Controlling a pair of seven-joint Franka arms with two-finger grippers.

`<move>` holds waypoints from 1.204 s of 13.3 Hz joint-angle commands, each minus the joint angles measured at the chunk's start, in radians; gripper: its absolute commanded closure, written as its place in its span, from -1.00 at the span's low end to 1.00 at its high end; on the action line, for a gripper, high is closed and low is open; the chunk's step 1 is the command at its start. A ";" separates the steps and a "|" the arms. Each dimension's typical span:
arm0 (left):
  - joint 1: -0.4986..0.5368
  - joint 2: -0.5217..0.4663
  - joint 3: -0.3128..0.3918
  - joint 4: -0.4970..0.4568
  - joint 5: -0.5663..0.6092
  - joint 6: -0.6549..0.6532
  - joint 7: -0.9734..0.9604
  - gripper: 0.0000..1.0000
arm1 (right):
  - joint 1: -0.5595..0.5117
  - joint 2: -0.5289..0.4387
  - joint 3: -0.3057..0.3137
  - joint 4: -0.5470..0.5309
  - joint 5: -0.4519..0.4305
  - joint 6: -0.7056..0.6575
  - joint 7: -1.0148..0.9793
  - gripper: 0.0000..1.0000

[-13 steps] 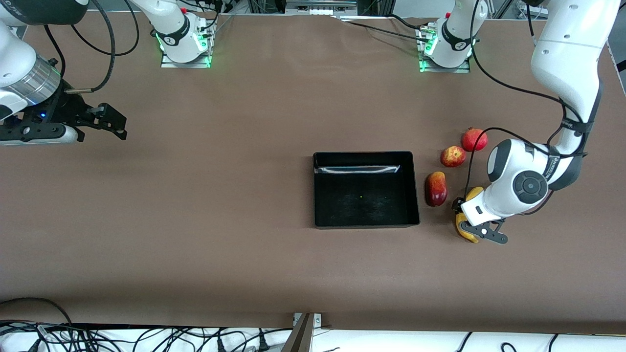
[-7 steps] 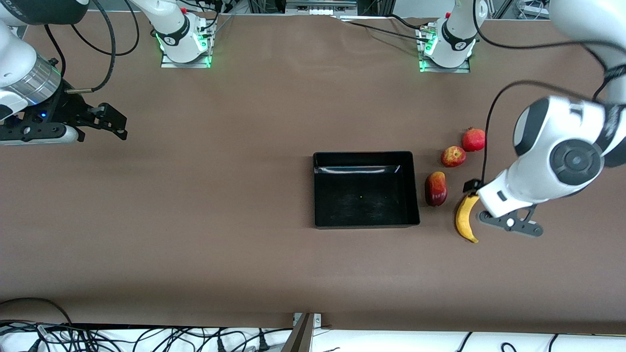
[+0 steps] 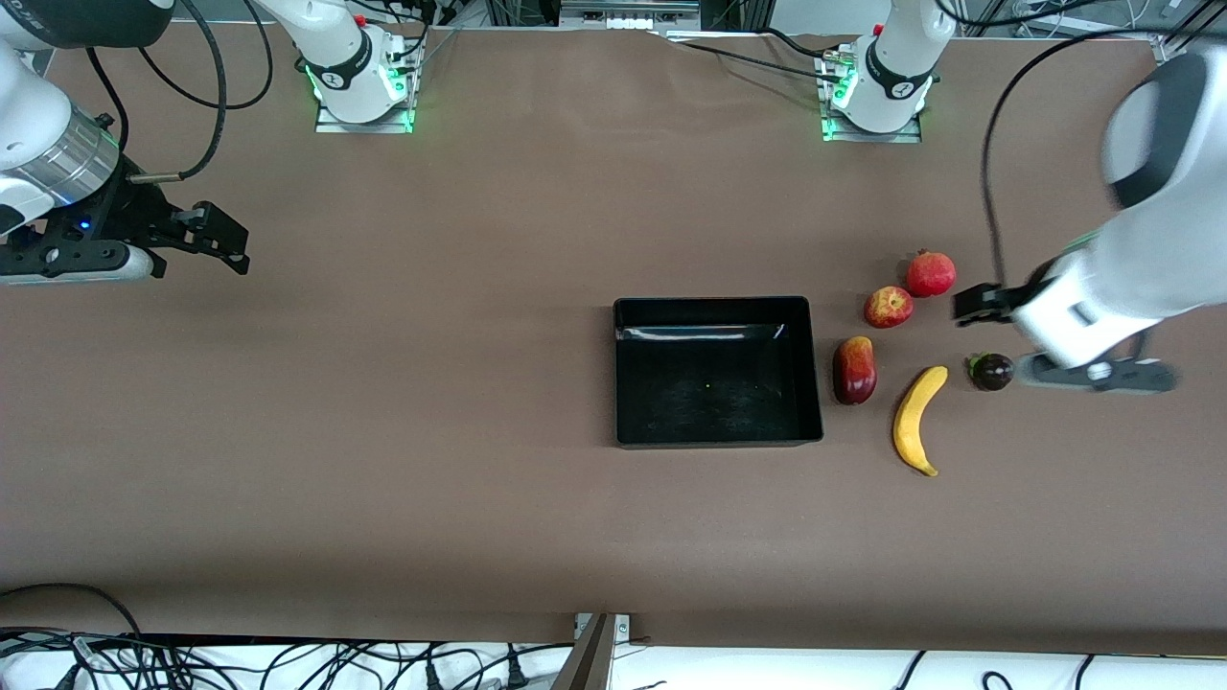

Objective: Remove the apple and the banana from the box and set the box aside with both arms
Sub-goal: 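Open the left gripper and raise it back to rest, then reach the right gripper to the black tray rim and grasp it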

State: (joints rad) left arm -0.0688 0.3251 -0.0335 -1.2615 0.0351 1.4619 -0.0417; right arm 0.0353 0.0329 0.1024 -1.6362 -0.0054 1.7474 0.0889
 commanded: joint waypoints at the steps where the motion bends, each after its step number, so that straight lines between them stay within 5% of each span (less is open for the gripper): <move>1: -0.022 -0.234 0.047 -0.339 -0.035 0.189 0.069 -1.00 | -0.005 0.001 0.007 0.010 -0.010 -0.003 -0.003 -1.00; 3: -0.023 -0.343 0.055 -0.501 -0.031 0.332 0.065 -1.00 | -0.005 0.002 0.007 0.010 -0.004 0.001 -0.001 -1.00; 10: -0.017 -0.322 0.046 -0.434 -0.031 0.265 0.036 -1.00 | 0.060 0.168 0.007 0.003 -0.015 -0.008 -0.082 -1.00; 13: -0.017 -0.322 0.046 -0.430 -0.029 0.264 0.042 -1.00 | 0.199 0.235 0.007 0.007 0.005 0.073 0.051 -1.00; 16: -0.016 -0.324 0.049 -0.430 -0.029 0.242 0.046 -1.00 | 0.386 0.414 0.005 0.063 0.021 0.286 0.332 -1.00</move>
State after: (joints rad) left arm -0.0818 0.0076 0.0093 -1.7058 0.0186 1.7341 -0.0024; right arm 0.3020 0.3231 0.1178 -1.6471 0.0080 1.9344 0.2758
